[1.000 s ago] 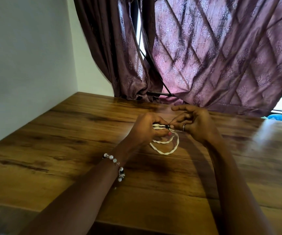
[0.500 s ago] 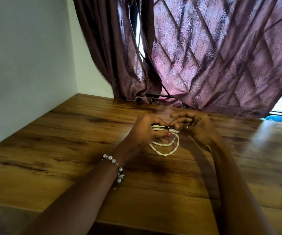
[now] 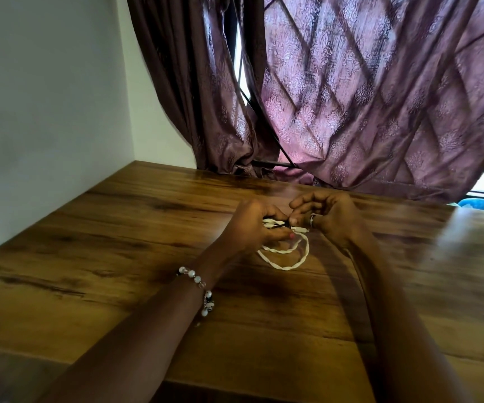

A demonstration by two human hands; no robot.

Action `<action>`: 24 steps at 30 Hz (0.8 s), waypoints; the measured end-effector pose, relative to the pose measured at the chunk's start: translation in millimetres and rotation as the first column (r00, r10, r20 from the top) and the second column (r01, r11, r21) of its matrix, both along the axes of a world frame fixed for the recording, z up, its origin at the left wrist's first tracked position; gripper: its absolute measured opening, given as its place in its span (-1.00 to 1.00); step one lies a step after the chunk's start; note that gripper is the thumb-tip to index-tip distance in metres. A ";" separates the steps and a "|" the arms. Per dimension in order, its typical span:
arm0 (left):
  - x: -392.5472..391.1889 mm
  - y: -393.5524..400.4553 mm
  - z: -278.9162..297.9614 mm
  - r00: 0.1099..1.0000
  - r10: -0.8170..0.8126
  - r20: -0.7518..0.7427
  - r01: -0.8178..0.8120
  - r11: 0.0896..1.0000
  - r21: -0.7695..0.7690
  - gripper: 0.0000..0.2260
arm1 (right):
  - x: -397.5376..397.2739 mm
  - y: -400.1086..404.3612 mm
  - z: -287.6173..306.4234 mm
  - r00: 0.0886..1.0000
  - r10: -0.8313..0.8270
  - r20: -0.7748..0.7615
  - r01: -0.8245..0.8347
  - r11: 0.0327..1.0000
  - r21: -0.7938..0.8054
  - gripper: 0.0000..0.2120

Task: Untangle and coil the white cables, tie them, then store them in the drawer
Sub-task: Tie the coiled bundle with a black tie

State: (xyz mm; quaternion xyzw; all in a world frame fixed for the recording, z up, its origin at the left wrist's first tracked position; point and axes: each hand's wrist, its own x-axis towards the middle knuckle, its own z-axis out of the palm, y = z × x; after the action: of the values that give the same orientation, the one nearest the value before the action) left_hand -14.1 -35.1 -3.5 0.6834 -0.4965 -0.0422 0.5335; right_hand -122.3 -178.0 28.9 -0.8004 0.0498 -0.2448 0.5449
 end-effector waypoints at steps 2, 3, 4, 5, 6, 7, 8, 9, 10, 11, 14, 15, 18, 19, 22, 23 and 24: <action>0.5 0.3 -1.2 1.000 -0.008 -0.024 0.008 1.000 -0.001 -0.83 | 1.5 2.0 -0.8 1.000 -0.009 0.006 0.009 1.000 0.013 -0.74; 0.3 0.1 -1.8 0.999 -0.016 -0.045 0.015 1.000 -0.008 -0.82 | 2.1 2.7 -1.9 1.000 -0.018 0.014 0.018 1.000 0.025 -0.74; 0.2 0.0 -2.1 0.997 -0.025 -0.076 0.024 1.000 -0.019 -0.81 | 2.6 3.0 -3.3 0.999 -0.030 0.023 0.029 0.999 0.039 -0.74; -0.4 -0.4 -2.1 0.993 -0.035 -0.109 0.032 0.999 -0.030 -0.79 | 2.5 2.6 -4.3 0.999 -0.039 0.031 0.037 0.997 0.061 -0.75; -0.8 -0.6 -1.7 0.989 -0.042 -0.141 0.036 0.999 -0.041 -0.79 | 1.6 1.5 -5.1 0.998 -0.044 0.039 0.040 0.995 0.093 -0.77; -1.4 -0.9 -1.1 0.986 -0.045 -0.163 0.037 0.998 -0.047 -0.80 | 0.4 -0.3 -5.3 0.998 -0.043 0.044 0.037 0.992 0.123 -0.79; -1.4 -1.2 -0.6 0.984 -0.047 -0.171 0.039 0.998 -0.049 -0.81 | -0.8 -1.7 -5.2 0.998 -0.037 0.044 0.031 0.990 0.137 -0.80; -1.1 -1.6 -0.8 0.985 -0.049 -0.168 0.041 0.998 -0.051 -0.82 | -1.9 -2.5 -4.9 0.999 -0.031 0.043 0.025 0.991 0.131 -0.79; -0.9 -1.8 -0.9 0.986 -0.049 -0.159 0.041 0.998 -0.054 -0.81 | -2.6 -2.2 -4.1 0.998 -0.032 0.047 0.026 0.994 0.109 -0.77; -1.5 -1.6 -0.8 0.988 -0.043 -0.147 0.035 0.998 -0.056 -0.81 | -2.8 -1.0 -2.9 0.998 -0.033 0.056 0.029 0.996 0.084 -0.76; -2.2 0.1 -0.1 0.991 -0.029 -0.132 0.020 0.997 -0.070 -0.82 | -1.2 4.2 0.5 0.997 -0.023 0.077 0.021 0.999 0.028 -0.72; -2.3 0.6 0.2 0.992 -0.023 -0.124 0.015 0.997 -0.071 -0.82 | -0.9 5.8 1.3 0.997 -0.013 0.082 0.012 1.000 0.013 -0.71; -1.2 1.5 0.9 0.994 -0.023 -0.107 0.017 0.998 -0.062 -0.84 | -0.3 9.7 3.2 0.996 0.006 0.091 -0.002 0.999 -0.040 -0.65; -0.6 1.4 0.7 0.995 -0.022 -0.094 0.017 0.998 -0.056 -0.85 | 0.2 10.9 3.8 0.996 0.010 0.090 -0.005 0.999 -0.049 -0.61; -1.2 2.5 1.2 0.996 -0.030 -0.088 0.026 0.999 -0.048 -0.85 | 2.9 12.3 4.3 0.997 0.017 0.081 -0.014 0.999 -0.039 -0.51; -1.1 2.5 1.1 0.996 -0.030 -0.083 0.026 0.998 -0.050 -0.83 | 4.2 11.9 3.8 0.997 0.009 0.079 -0.007 1.000 -0.022 -0.49; -0.4 1.6 0.4 0.996 -0.029 -0.087 0.025 0.998 -0.053 -0.82 | 5.7 11.2 2.8 0.997 -0.005 0.078 0.004 1.000 0.008 -0.48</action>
State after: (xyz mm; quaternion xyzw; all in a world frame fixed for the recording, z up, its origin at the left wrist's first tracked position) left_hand -14.5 -33.5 -3.1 0.6601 -0.4826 -0.0666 0.5718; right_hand -116.6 -166.8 31.7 -0.7879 0.0313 -0.2770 0.5491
